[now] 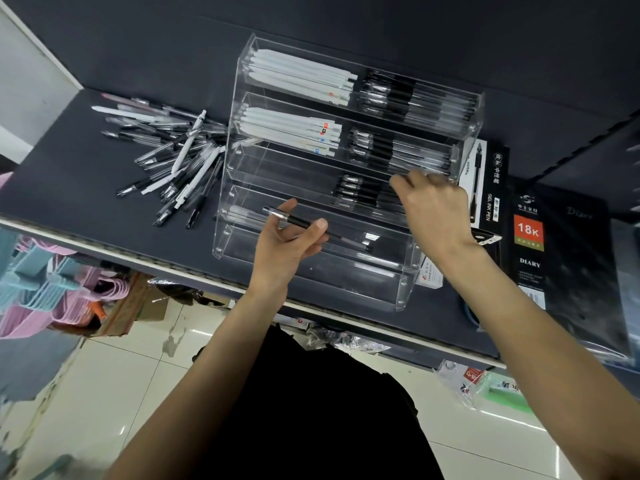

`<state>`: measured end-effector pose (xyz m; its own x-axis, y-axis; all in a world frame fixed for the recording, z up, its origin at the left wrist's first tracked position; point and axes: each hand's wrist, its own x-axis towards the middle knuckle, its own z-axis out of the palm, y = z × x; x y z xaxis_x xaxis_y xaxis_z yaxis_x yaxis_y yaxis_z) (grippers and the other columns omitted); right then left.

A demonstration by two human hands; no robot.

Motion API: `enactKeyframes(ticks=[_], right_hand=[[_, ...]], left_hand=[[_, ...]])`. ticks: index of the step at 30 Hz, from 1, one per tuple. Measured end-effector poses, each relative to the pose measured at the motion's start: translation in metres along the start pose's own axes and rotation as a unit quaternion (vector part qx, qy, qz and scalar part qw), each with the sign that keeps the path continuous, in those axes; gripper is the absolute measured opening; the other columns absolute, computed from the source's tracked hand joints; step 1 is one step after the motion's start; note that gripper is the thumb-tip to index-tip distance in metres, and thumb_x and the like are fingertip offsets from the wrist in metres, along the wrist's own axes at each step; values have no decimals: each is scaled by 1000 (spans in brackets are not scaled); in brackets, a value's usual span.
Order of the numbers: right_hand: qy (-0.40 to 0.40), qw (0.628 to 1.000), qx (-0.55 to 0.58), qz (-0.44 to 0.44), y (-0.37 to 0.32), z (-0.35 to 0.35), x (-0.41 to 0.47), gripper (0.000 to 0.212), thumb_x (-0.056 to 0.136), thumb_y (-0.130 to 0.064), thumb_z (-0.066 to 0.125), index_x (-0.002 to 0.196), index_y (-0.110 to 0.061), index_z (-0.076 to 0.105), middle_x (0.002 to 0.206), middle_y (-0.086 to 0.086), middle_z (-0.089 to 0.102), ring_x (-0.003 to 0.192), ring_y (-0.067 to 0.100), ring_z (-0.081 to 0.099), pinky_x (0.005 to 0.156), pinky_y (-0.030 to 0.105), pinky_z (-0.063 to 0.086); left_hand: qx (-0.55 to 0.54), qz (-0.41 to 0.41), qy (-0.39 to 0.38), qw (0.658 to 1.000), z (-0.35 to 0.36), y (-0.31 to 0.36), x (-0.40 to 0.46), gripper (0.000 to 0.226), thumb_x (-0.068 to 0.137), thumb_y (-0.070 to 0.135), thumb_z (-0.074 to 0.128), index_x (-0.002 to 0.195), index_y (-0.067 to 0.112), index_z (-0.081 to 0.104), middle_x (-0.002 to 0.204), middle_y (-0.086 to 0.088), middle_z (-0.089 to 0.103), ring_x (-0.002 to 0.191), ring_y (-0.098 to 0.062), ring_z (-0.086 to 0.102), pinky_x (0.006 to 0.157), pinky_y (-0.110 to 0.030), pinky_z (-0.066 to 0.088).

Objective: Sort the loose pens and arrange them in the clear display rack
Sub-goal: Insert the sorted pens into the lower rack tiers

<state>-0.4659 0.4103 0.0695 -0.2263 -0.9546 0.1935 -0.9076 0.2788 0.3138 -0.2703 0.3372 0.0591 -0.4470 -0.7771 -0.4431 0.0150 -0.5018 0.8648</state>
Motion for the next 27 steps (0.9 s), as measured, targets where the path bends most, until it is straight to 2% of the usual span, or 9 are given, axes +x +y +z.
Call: enactKeyframes(ticks=[6, 10, 13, 18, 20, 23, 25, 27], right_hand=[[10, 1000, -16, -14, 0, 2, 4, 30, 48, 11, 71, 66, -12, 64, 61, 3, 58, 50, 20, 55, 44, 22, 40], [3, 1000, -28, 1, -3, 2, 2, 35, 44, 11, 71, 70, -11, 64, 62, 3, 58, 51, 18, 55, 40, 20, 35], [14, 1000, 21, -5, 1, 3, 3, 35, 47, 18, 68, 72, -6, 64, 63, 8, 58, 47, 24, 54, 39, 21, 35], [20, 999, 41, 4, 4, 6, -2, 31, 51, 16, 70, 69, -8, 66, 63, 6, 61, 58, 25, 59, 50, 28, 47], [58, 994, 92, 33, 3, 3, -7, 26, 62, 11, 72, 76, -10, 69, 71, 5, 65, 67, 24, 61, 58, 30, 51], [49, 952, 299, 52, -10, -22, -20, 11, 88, -16, 64, 98, -14, 70, 94, 1, 70, 88, 20, 63, 76, 33, 52], [19, 919, 391, 54, -25, -38, -32, 19, 89, -27, 64, 104, -17, 69, 101, -2, 70, 95, 17, 62, 86, 35, 49], [34, 915, 397, 64, -36, -39, -42, 18, 84, -23, 69, 100, -16, 70, 96, -2, 71, 89, 18, 63, 82, 37, 51]], left_hand=[[-5, 3, -7, 1000, -4, 1, 2, 52, 86, 11, 68, 133, 14, 44, 67, 3, 71, 74, -9, 70, 71, -19, 55], [-14, 11, -12, 1000, -4, 0, 3, 53, 85, 8, 68, 132, 11, 44, 72, 0, 71, 77, -13, 71, 71, -19, 54], [-25, 14, -9, 1000, -5, 0, 3, 53, 85, 4, 67, 132, 10, 44, 76, -1, 70, 80, -14, 70, 71, -19, 54], [-19, 17, -3, 1000, -3, 0, 4, 57, 84, 1, 68, 132, 13, 40, 89, -4, 67, 91, -22, 68, 71, -20, 55], [-13, 25, 3, 1000, -2, 0, 5, 59, 83, 0, 69, 131, 14, 38, 91, -7, 66, 95, -25, 67, 70, -19, 55], [6, 40, 7, 999, 4, 1, 5, 59, 80, 2, 71, 127, 17, 39, 89, -6, 66, 87, -16, 69, 72, -21, 55], [31, 60, 0, 998, 10, 1, 4, 59, 78, 4, 74, 126, 17, 42, 88, -4, 65, 82, -9, 69, 76, -24, 56], [60, 81, -15, 995, 18, 1, 0, 58, 77, 4, 76, 125, 16, 45, 90, -5, 65, 81, -3, 68, 77, -23, 55]])
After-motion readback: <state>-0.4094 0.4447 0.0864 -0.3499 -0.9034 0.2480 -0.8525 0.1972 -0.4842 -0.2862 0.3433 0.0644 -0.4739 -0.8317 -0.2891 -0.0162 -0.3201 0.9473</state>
